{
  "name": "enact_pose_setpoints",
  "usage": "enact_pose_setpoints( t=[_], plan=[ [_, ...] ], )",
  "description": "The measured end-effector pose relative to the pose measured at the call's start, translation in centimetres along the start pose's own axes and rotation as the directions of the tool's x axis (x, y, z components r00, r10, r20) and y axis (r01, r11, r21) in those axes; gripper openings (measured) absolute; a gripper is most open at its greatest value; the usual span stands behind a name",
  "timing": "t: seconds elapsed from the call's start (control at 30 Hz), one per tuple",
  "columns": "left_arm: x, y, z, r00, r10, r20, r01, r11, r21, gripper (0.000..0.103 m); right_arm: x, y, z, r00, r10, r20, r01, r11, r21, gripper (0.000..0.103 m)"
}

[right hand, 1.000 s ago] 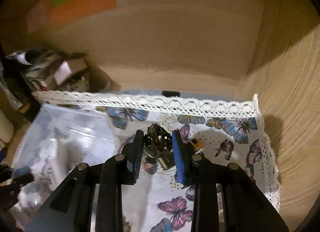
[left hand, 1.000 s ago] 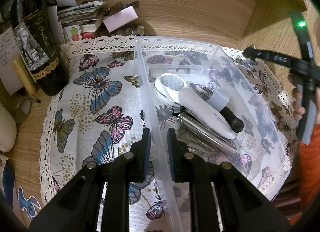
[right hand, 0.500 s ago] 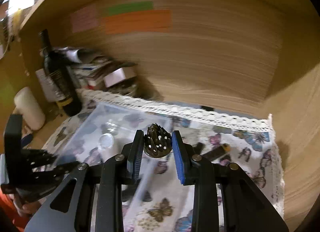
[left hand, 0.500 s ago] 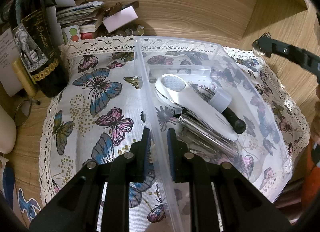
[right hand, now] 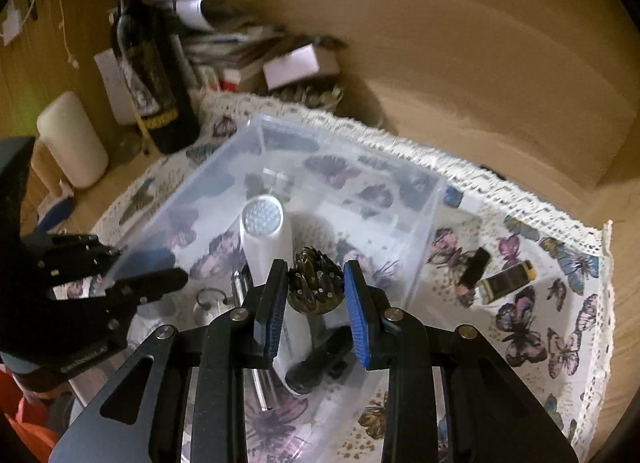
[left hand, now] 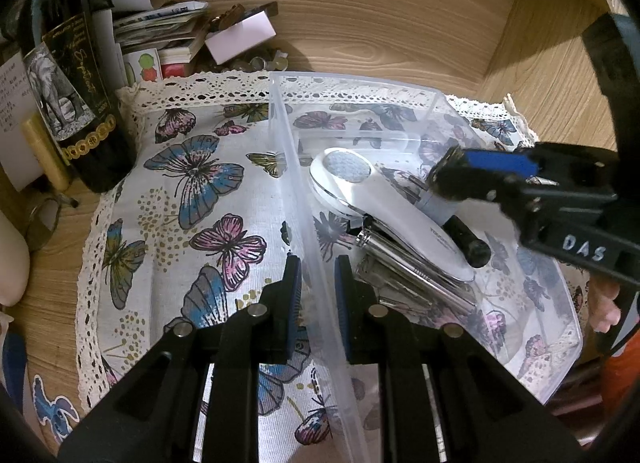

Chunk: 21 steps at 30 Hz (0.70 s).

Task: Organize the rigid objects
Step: 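Lower the spiky metal object into the box and release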

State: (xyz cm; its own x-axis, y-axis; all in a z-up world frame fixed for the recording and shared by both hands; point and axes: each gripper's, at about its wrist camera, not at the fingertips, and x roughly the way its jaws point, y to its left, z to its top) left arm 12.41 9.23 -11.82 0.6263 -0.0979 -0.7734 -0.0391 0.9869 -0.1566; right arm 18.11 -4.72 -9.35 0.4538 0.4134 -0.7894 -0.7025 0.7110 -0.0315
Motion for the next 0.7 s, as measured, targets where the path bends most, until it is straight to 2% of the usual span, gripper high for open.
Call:
enact_pose_setpoints(
  t=[0.23,0.33,0.57,0.7],
  plan=[
    [0.0,0.0,0.0,1.000,-0.001,-0.001,0.001,1.000,-0.001,0.015,0.4,0.5,0.1,1.000,-0.017,-0.015,0.017,1.000,-0.014,0.026],
    [0.0,0.0,0.0,1.000,0.001,0.000,-0.001,1.000,0.001,0.015,0.3,0.3,0.1,1.000,0.018,-0.025,-0.018,1.000,0.001,0.029],
    [0.0,-0.1,0.0,1.000,0.003,0.000,-0.003,1.000,0.003,0.015,-2.4,-0.6,0.1,0.998,-0.006,0.058,0.004,0.999,0.033,0.047],
    [0.0,-0.1,-0.1,1.000,0.003,0.001,-0.003,1.000,0.003,0.015,-4.5,-2.2,0.1,0.991,-0.050,0.120,0.041,0.996,0.076,0.049]
  ],
)
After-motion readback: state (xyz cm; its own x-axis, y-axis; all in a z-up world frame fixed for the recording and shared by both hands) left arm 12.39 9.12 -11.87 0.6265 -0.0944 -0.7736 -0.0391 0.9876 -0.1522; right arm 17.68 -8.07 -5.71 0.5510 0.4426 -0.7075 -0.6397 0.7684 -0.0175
